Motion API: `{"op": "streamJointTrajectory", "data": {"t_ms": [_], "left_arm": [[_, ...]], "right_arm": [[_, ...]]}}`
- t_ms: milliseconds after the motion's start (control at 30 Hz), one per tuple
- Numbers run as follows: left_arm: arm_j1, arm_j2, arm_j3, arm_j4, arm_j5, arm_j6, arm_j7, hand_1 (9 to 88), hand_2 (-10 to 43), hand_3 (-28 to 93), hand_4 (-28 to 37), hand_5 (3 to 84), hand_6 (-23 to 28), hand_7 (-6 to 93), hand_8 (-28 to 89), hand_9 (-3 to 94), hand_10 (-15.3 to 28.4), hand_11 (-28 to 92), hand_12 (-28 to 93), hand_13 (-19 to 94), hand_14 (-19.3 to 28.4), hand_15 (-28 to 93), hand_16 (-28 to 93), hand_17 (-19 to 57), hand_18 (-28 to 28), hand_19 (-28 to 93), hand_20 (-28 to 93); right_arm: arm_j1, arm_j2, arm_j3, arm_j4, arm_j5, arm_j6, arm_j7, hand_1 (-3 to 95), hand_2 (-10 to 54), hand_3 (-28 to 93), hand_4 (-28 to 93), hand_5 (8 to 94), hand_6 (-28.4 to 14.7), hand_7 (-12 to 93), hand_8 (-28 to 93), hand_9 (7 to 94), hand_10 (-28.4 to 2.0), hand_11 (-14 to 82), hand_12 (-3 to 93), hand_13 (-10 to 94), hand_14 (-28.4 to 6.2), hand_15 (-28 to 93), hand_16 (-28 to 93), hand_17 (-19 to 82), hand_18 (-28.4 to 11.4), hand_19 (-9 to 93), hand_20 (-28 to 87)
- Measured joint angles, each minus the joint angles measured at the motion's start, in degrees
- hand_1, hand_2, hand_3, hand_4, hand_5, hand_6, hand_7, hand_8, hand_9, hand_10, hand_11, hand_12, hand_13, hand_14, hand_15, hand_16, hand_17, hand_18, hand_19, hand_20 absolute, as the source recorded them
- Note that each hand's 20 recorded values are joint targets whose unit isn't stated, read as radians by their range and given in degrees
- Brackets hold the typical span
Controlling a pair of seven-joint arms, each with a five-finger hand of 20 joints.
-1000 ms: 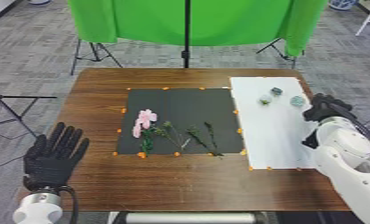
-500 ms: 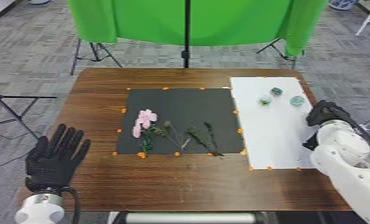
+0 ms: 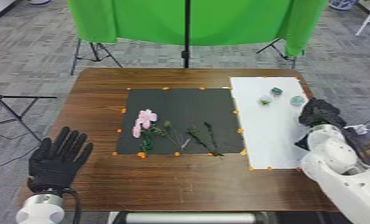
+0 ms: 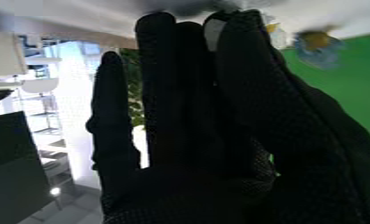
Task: Arrange flowers
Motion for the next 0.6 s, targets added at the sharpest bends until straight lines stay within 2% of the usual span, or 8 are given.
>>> {"op": "streamJointTrajectory", "data": {"t_ms": [167,267,433,600], "left_arm": [[0.3,0.03,-0.18,-0.01,-0.08,-0.21,0.31,27.6,20.9,75,-28.3,46.7,8.5,11.9,-8,39.2,14.9,20,13,30,14.3,34,-4,-4.4,14.5,31,17],[0.6,0.04,-0.33,-0.03,-0.18,-0.26,0.45,27.6,20.9,75,-28.3,46.6,8.4,11.9,-8,39.3,14.8,20,13,30,14.2,34,-4,-4.4,14.4,31,17],[0.6,0.1,-0.33,-0.03,-0.19,-0.35,0.45,27.6,20.9,75,-28.3,46.5,8.4,11.9,-8,39.1,14.9,20,13,30,14.2,34,-4,-4.4,14.4,31,17],[0.1,0.21,0.01,0.15,-0.07,-0.43,0.0,27.6,20.9,75,-28.3,46.6,8.5,11.9,-8,39.0,14.9,20,13,30,14.2,34,-4,-4.4,14.4,31,17]], "right_arm": [[-3.3,0.3,0.4,-6.4,0.1,1.7,-2.0,60.9,-9.5,68,-28,79.7,0.8,22,0,75.4,-9.8,7.5,25.6,64,-7.5,27,36,23,-19.8,68,27],[-2.2,0.8,-2.8,-10.3,-0.3,3.8,-5.5,60.6,-9.5,68,-28,79.5,0.7,23,1,74.6,-10.2,8.0,25.1,63,-7.6,27,36,23,-19.9,67,27],[6.6,-0.2,-14.1,-12.6,-1.0,5.6,-15.1,60.0,-9.5,69,-28,78.8,0.3,23,1,73.0,-10.5,9.7,23.7,62,-7.8,27,35,22,-19.8,67,27],[16.6,-6.5,-23.5,-10.8,0.6,5.6,-21.0,59.9,-9.5,69,-28,78.9,0.4,24,1,73.5,-10.2,9.8,23.9,63,-7.1,27,36,22,-19.4,68,27]]}}
